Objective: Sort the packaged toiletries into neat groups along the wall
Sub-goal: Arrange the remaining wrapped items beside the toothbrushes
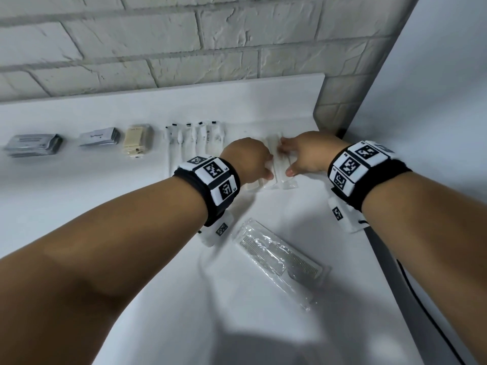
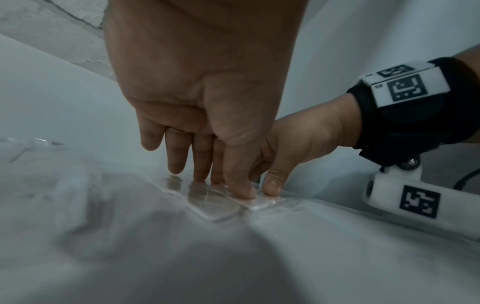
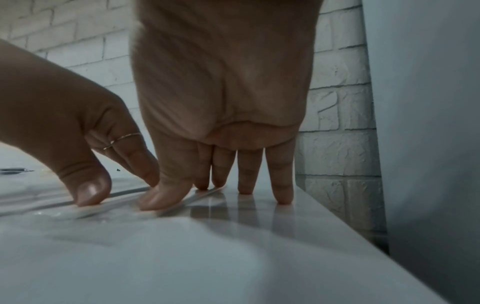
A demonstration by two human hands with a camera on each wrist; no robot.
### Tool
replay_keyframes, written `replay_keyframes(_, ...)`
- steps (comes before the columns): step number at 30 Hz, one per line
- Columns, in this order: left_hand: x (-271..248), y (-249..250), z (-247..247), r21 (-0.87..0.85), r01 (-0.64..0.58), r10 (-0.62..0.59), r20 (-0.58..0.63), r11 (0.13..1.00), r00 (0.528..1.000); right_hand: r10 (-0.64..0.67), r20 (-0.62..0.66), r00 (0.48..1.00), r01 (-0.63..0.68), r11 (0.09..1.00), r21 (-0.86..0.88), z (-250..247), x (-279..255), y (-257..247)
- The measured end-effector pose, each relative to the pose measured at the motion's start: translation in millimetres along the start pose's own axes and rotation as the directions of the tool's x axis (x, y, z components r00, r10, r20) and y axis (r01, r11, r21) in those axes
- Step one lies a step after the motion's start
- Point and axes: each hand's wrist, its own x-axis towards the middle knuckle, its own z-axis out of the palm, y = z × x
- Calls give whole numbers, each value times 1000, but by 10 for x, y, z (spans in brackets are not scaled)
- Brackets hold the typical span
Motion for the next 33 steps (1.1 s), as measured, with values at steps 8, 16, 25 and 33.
replay_keyframes(8, 47, 10, 17, 61, -3, 2, 16, 998, 1000, 16, -8, 1000, -16, 1000, 19, 64, 36, 3)
replay_keyframes(16, -66, -89, -45, -43, 68, -72, -94, 997, 993, -6, -61, 998, 21, 971, 240, -57, -554, -469)
replay_keyframes(25, -300, -100, -120, -47, 64, -69, -102, 997, 992, -20, 273, 962, 18, 1000, 11, 492, -985, -942)
replay_keyframes(33, -364, -97, -158, -50, 77, -81, -97, 996, 992, -49, 245, 968, 5, 984, 179, 450, -1015, -819)
